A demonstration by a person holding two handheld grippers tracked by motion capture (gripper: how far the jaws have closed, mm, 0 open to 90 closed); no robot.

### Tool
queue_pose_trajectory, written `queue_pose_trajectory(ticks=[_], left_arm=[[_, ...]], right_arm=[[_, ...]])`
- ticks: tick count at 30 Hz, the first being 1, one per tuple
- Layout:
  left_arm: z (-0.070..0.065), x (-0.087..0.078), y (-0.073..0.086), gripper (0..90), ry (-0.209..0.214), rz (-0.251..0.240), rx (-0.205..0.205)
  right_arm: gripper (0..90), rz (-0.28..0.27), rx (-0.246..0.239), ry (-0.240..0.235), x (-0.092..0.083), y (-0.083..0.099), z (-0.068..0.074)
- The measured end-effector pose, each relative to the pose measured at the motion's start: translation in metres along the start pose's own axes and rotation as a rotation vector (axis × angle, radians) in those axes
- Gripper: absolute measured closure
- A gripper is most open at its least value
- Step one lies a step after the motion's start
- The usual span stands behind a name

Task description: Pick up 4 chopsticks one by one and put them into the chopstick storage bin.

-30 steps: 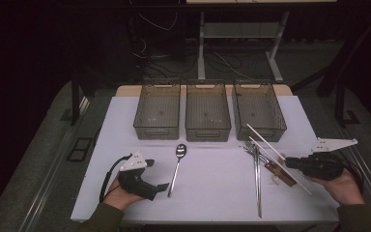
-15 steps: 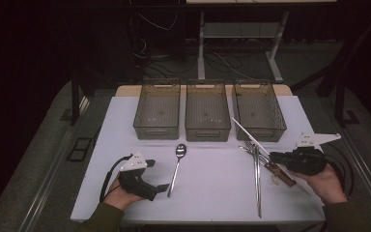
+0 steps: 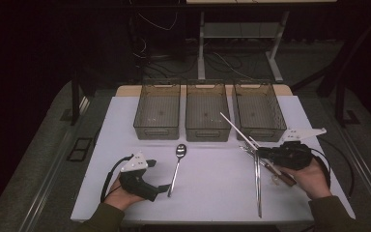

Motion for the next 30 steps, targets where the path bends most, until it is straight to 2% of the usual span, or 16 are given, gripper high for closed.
queue_pose_trajectory(ticks=[6,11,30], left_arm=[[0.001,0.0,0.0,0.0,-0.002,-0.003,-0.012],[0.0,0.0,0.0,0.0,-0.001,-0.001,-0.007],[-0.001,0.002,0.0,0.0,0.006,0.0,-0.001]], right_arm=[[84.5,-0.005,-0.001,-0.004,0.009,-0.012,0.005],[84.5,0.002,0.004,0.006,0.018,-0.021,0.008],[84.5,0.013,0.035,-0.009,0.057,-0.061,0.028]])
Point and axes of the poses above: each handheld gripper's, and its own axes: x roughly forward along the jaws, y roughly out of its underside, z roughly to its left, the point moved 6 cm from there along x, roughly forward along the jaws
